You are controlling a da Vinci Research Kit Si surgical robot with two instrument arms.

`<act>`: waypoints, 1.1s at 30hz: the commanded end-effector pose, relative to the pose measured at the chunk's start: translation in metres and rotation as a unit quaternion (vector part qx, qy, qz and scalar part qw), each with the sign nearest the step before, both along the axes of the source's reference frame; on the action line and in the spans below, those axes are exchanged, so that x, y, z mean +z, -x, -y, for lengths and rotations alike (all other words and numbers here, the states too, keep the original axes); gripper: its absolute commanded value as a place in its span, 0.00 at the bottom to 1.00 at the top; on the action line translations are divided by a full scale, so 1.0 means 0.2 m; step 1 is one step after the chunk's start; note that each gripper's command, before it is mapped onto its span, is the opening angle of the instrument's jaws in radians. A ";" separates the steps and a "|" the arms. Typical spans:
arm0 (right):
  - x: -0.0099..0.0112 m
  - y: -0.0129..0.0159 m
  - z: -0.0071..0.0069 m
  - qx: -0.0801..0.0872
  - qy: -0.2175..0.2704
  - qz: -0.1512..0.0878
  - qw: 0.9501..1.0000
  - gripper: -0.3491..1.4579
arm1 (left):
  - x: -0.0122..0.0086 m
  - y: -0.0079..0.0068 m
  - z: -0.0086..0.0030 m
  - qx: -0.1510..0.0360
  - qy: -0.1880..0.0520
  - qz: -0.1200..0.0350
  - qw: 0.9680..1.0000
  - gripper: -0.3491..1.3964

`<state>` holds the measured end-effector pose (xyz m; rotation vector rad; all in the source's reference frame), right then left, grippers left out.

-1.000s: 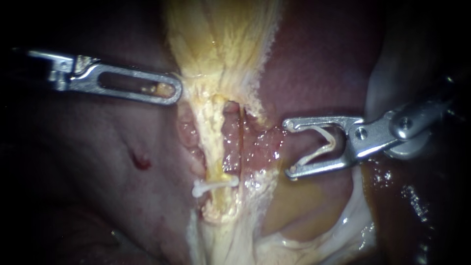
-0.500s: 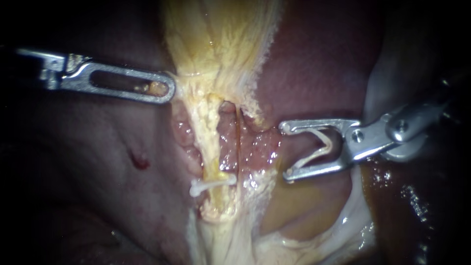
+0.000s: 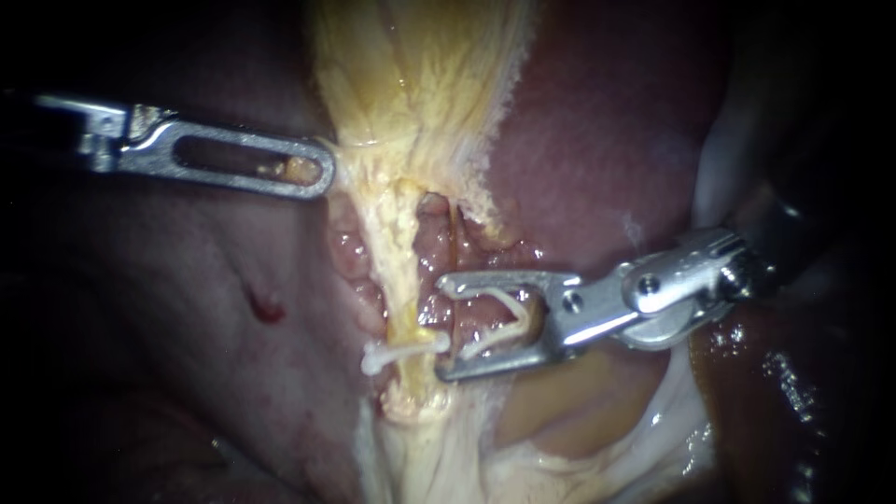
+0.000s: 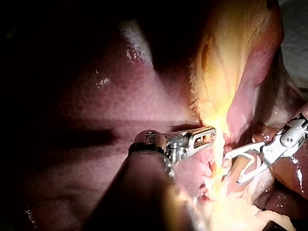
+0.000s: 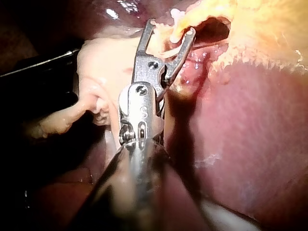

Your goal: Clipping second clip left tube

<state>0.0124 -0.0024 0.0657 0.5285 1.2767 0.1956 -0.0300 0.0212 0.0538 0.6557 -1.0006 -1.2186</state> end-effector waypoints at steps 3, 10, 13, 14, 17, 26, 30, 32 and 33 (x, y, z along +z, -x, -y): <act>0.009 -0.002 0.003 0.000 -0.010 0.001 1.000 0.46 | 0.000 0.000 0.000 0.000 0.000 -0.001 1.000 0.00; 0.025 -0.004 0.007 -0.001 -0.038 0.003 0.999 0.46 | -0.001 0.000 0.000 0.000 0.000 -0.001 1.000 0.00; 0.030 -0.004 0.006 0.000 -0.041 0.004 0.999 0.46 | -0.001 0.000 0.001 -0.001 0.000 -0.001 1.000 0.00; 0.031 -0.003 0.006 0.001 -0.044 0.005 0.999 0.46 | -0.001 0.000 0.001 -0.001 0.000 -0.001 1.000 0.00; 0.033 -0.002 0.005 0.001 -0.047 0.006 0.999 0.46 | -0.001 0.000 0.001 -0.001 0.000 -0.001 1.000 0.00; 0.033 -0.001 0.004 0.002 -0.060 0.001 0.998 0.46 | -0.001 0.000 0.001 -0.001 0.000 -0.001 1.000 0.00; 0.032 -0.002 0.004 0.001 -0.082 -0.013 0.997 0.46 | -0.001 0.000 0.001 -0.001 0.000 -0.001 1.000 0.00; 0.032 -0.004 0.004 -0.002 -0.088 -0.018 0.996 0.46 | -0.001 0.000 0.001 -0.001 0.000 -0.001 1.000 0.00; 0.031 -0.005 0.005 -0.004 -0.090 -0.021 0.996 0.46 | -0.001 0.000 0.001 -0.001 0.000 -0.001 1.000 0.00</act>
